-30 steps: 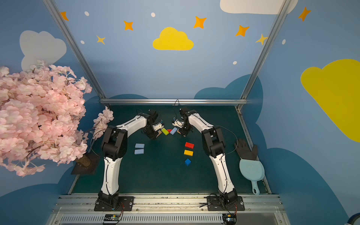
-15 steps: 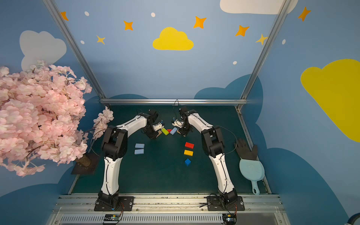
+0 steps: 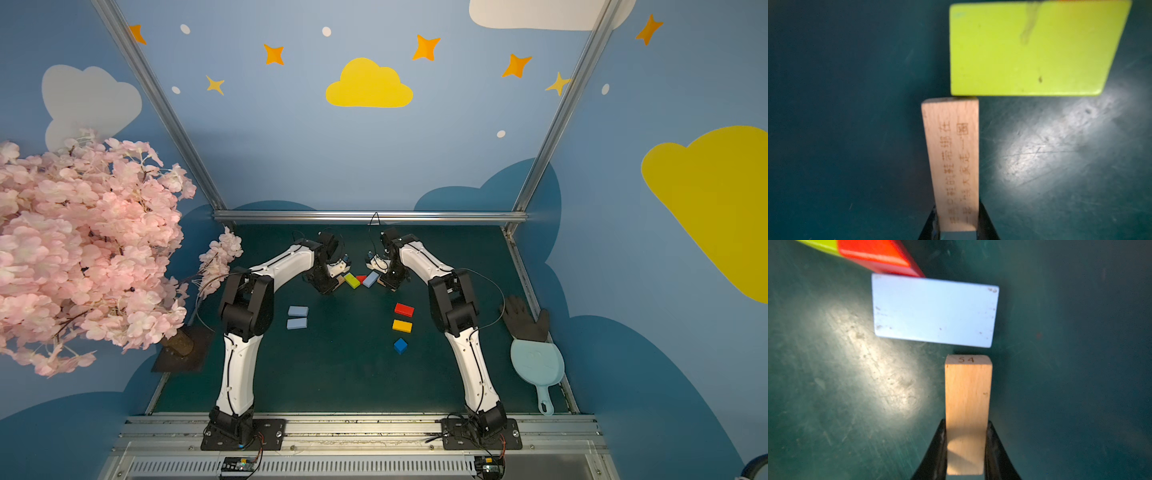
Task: Assemble a heart with building blocks
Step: Assemble the building block at the center of the board.
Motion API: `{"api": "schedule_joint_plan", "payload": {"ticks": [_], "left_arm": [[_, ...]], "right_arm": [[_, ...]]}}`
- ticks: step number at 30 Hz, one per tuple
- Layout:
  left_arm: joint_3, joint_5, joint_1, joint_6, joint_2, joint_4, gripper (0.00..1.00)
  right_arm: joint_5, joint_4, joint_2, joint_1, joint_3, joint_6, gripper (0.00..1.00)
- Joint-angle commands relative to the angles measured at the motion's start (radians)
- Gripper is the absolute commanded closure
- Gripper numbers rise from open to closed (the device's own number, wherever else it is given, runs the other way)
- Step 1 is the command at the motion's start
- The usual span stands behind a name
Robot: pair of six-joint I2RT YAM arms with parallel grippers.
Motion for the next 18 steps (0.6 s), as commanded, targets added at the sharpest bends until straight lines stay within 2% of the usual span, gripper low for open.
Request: {"api": "schedule_joint_plan", "payload": {"ticks": [1,18], "left_arm": [[0.003,-0.004,-0.004,0.016,0.037,-0.008,0.89],[-0.008,0.032,-0.01,0.008,0.025,-0.035,0.89]], "right_arm": [[0.015,-0.022,0.04,0.004,0.018,0.008,1.0],[0.026,-0.021,0.045,0.006,0.022,0.015,1.0]]}}
